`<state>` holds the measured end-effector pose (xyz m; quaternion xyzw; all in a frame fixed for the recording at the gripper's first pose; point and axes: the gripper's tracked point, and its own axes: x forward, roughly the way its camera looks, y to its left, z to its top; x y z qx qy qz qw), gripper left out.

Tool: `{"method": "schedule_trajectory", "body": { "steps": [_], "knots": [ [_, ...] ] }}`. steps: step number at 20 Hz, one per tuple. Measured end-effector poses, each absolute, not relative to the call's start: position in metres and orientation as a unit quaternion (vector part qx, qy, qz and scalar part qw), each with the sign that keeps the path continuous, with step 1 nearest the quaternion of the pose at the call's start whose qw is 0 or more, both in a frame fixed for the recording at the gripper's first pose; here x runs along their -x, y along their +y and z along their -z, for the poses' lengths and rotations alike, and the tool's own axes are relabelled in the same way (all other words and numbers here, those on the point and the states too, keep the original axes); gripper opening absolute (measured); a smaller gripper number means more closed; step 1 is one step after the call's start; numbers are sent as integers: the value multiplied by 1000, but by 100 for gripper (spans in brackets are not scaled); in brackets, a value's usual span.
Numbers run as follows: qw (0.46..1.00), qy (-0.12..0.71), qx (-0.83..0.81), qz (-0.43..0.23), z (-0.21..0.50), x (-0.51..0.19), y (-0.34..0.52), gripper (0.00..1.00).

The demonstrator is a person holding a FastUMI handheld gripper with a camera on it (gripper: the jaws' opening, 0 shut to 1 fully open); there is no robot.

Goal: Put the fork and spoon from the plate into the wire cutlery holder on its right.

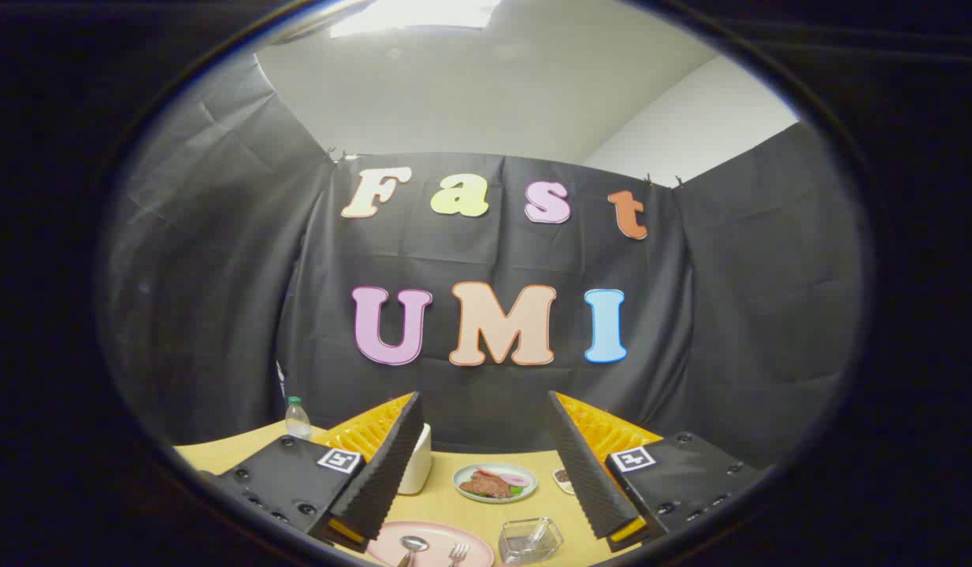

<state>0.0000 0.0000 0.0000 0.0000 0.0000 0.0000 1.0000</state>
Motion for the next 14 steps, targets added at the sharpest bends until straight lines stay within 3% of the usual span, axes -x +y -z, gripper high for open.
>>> {"method": "schedule_trajectory", "body": {
  "steps": [14],
  "knots": [
    [999, 29, -18, -6, 21, 2, -2, 98]
  ]
}}
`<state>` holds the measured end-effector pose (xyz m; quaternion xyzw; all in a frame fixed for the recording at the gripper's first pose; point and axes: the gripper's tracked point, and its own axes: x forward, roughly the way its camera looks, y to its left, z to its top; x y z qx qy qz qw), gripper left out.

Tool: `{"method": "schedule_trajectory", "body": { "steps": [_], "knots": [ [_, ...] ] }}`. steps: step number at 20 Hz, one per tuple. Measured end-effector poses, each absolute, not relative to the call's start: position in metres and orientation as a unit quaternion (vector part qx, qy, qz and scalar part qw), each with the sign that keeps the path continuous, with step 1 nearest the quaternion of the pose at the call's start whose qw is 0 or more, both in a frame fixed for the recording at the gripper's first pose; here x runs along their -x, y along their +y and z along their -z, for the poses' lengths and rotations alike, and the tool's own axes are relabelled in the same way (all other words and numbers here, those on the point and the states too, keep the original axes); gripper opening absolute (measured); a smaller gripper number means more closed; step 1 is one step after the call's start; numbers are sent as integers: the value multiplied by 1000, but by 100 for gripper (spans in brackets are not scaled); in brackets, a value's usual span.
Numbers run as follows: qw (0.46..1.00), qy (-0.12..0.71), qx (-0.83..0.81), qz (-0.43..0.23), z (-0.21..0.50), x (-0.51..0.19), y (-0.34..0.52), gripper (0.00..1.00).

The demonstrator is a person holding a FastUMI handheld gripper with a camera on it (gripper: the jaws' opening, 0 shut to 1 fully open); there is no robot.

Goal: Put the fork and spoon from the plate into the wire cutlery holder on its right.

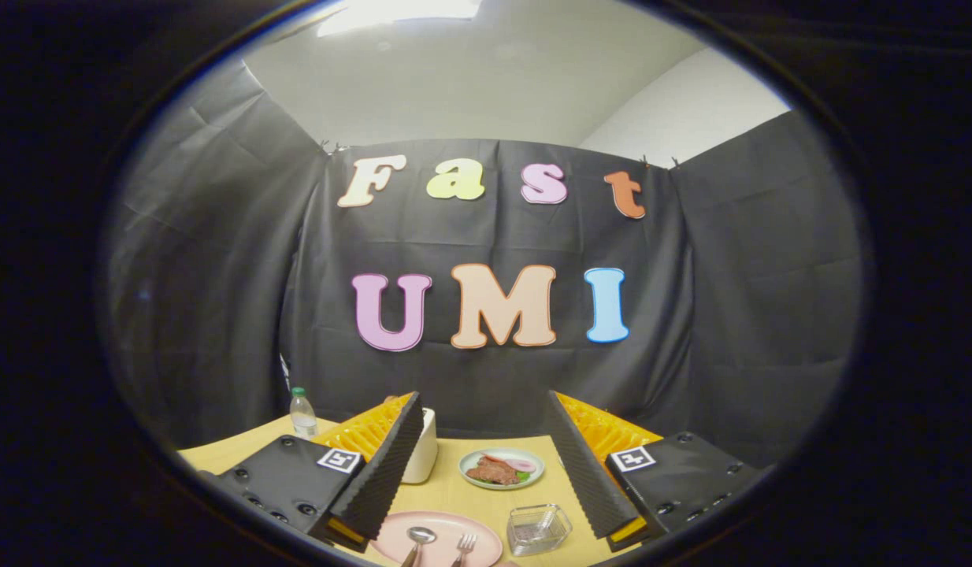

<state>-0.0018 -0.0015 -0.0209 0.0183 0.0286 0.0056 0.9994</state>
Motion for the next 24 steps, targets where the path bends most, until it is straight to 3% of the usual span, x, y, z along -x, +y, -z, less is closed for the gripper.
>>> {"method": "schedule_trajectory", "body": {
  "steps": [8, 24],
  "knots": [
    [997, 64, -23, -21, 48, -5, -1, 99],
    [969, 231, -8, -84, 183, 15, 26, 99]
  ]
}}
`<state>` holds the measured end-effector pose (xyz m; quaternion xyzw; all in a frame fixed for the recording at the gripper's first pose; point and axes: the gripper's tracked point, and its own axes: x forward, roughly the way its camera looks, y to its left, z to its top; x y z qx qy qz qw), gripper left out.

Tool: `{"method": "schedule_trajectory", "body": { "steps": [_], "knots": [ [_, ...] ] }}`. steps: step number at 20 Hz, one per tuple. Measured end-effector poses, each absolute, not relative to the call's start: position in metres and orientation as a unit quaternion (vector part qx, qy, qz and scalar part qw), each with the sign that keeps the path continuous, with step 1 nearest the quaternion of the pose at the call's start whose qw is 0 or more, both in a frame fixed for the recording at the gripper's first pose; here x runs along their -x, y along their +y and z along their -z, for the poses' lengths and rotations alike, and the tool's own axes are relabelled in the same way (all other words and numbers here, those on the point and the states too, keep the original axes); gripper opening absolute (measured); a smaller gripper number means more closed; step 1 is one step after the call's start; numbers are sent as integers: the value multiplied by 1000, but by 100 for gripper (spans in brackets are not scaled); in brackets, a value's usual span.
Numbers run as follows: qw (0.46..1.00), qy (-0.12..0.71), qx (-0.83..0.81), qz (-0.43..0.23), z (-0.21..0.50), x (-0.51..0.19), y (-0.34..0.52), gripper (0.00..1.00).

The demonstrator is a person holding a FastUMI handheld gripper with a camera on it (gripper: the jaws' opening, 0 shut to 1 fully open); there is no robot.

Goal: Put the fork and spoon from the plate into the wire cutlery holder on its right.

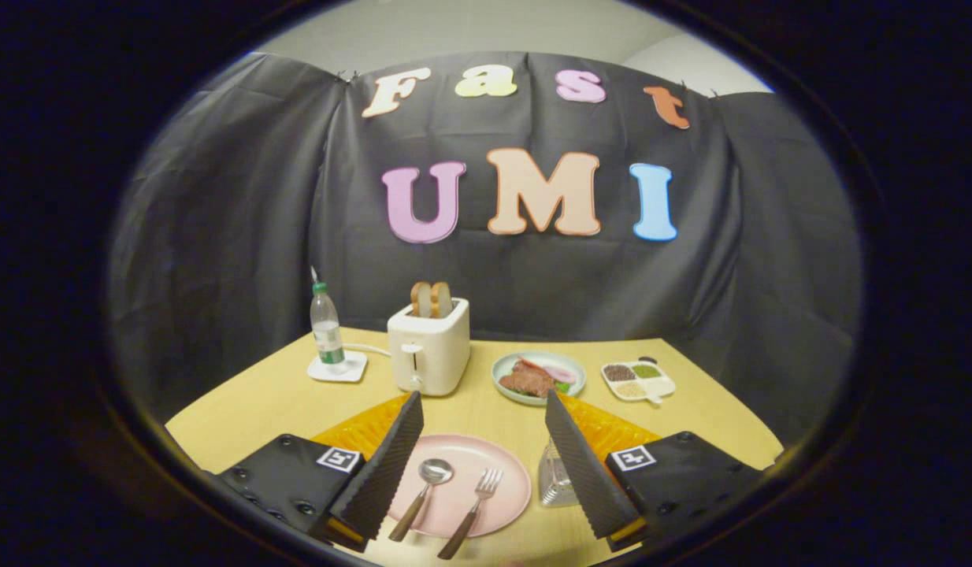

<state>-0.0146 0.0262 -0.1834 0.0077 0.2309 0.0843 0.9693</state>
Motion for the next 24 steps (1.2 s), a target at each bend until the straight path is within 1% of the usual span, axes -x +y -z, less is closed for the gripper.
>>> {"method": "schedule_trajectory", "body": {
  "steps": [17, 24],
  "knots": [
    [912, 393, 30, -116, 326, 45, 27, 99],
    [888, 443, 41, -118, 362, 60, 28, 99]
  ]
}}
